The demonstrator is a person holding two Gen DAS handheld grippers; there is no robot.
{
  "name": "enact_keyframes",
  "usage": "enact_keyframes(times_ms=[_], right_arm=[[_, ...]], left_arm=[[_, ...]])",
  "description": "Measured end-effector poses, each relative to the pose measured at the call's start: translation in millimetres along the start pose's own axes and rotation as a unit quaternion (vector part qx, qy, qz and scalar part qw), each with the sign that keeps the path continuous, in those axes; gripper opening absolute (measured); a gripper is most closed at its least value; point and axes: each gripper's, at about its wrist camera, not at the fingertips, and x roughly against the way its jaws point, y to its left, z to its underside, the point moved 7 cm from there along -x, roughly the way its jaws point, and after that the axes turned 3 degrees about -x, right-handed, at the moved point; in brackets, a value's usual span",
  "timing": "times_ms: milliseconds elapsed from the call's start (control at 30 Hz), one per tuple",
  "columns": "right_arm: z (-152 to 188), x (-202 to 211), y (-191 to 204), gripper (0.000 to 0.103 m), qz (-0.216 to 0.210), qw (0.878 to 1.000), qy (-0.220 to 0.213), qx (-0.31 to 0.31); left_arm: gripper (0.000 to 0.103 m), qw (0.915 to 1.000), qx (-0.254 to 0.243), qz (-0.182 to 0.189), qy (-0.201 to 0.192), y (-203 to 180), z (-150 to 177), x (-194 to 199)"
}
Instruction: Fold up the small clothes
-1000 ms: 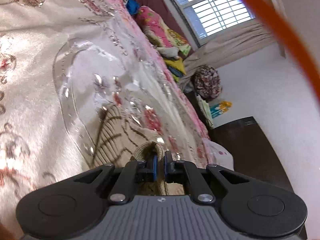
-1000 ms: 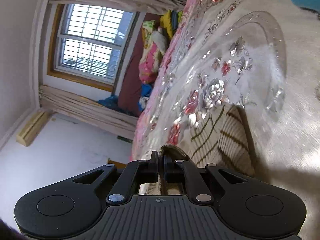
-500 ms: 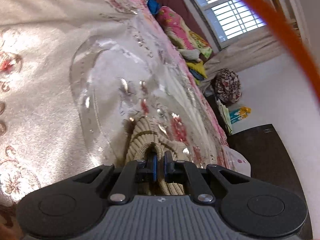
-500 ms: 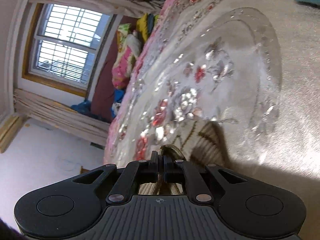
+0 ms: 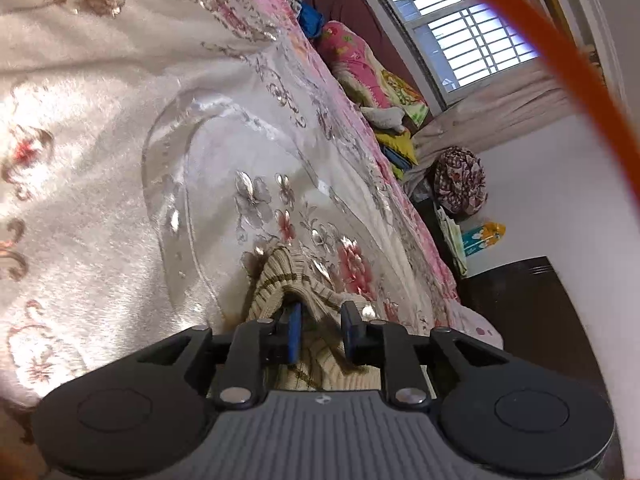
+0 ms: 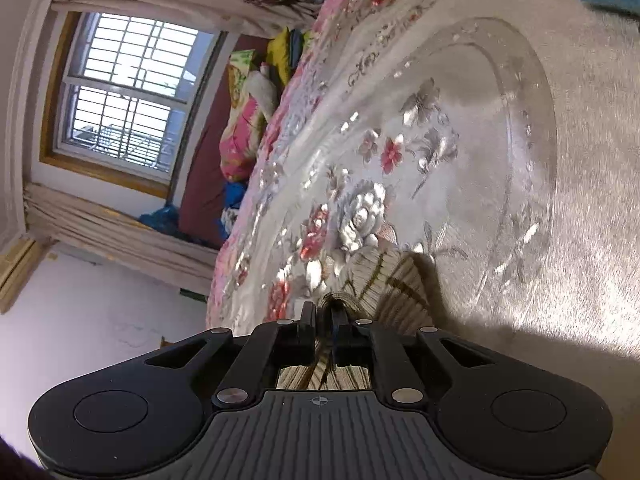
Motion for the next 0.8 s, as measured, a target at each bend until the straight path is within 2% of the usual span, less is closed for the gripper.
enact_keyframes(times_ms=[67, 233, 367, 533, 633, 700, 800], right_arm=[[-1.6, 2.8, 4.8, 0.015, -0.005, 1.000, 0.001, 0.005], [-6.6, 11.0, 11.2, 0.027, 0.004, 0.999, -0.018, 0.032], [-8.9, 15.0, 10.9, 0.028, 0.021, 0.998, -0.021, 0.054], [1.5, 4.8, 10.4, 0.028, 0.078, 0.988, -0.005, 0.130], [9.8, -4.0, 14.7, 0.028, 0.087, 0.984, 0.009, 0.156], [15.3, -8.1, 21.5, 0.028, 0.089, 0.980, 0.017, 0.178], [24.6, -17.2, 26.5, 0.029, 0.114, 0.966, 0.033, 0.228]], left_arm=[[0.031, 0.9999, -0.002, -0.009, -0.010, 2.7, -3.1, 6.6], [0.032, 0.9997, -0.001, -0.012, -0.021, 5.5, -7.1, 22.7], [0.032, 0.9982, -0.057, -0.021, 0.002, -7.7, 13.3, 31.6], [0.033, 0.9906, -0.130, -0.038, 0.019, -23.4, 42.2, 35.1], [0.035, 0.9844, -0.167, -0.052, 0.021, -28.5, 54.5, 33.8], [0.035, 0.9804, -0.182, -0.068, 0.030, -26.7, 60.6, 28.2], [0.035, 0.9778, -0.190, -0.083, 0.026, -22.5, 62.7, 24.2]])
